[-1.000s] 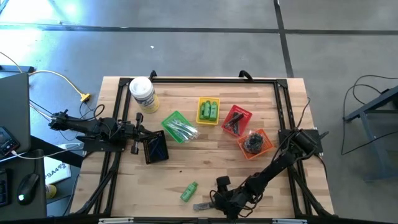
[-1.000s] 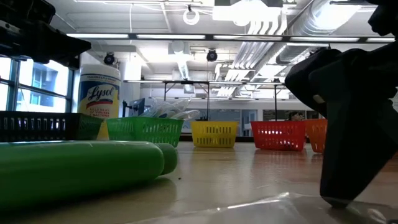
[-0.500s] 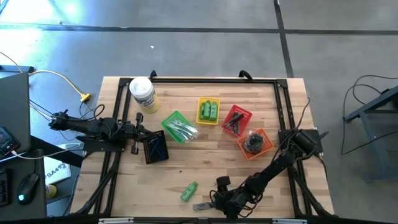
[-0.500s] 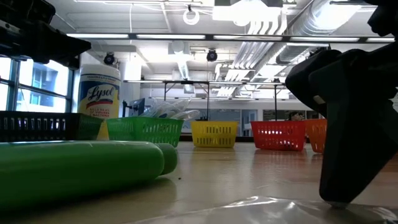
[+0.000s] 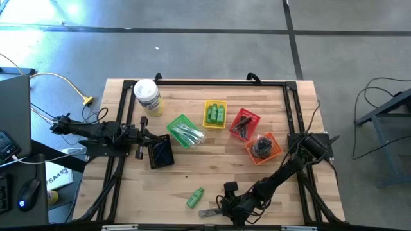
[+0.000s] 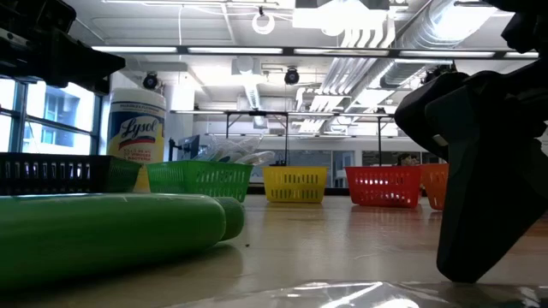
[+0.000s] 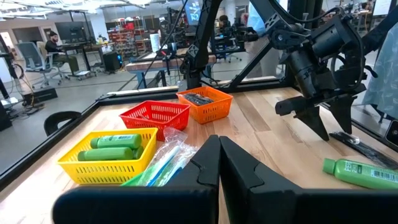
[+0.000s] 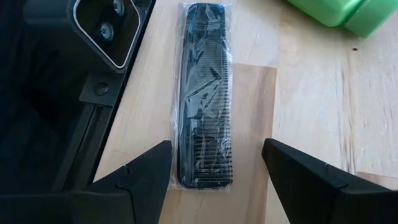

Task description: Pick & Place Travel size toiletries

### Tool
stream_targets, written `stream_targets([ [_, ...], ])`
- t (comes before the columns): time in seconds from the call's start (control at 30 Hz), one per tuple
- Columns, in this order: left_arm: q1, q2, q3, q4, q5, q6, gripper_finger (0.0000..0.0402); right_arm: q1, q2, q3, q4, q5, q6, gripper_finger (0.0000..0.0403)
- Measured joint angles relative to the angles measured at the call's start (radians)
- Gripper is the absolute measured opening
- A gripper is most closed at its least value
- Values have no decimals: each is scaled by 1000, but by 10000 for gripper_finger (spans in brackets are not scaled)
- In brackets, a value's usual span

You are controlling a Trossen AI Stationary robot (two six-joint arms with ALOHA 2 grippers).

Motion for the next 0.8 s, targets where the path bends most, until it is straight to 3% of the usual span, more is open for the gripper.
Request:
stream_targets([
  [0.23,0,0,0,0,0,0,0,-18,0,0,-30,4,-1,250],
  [0.8,0,0,0,-2,0,0,0,-43,-10,-1,-170,166,41,250],
])
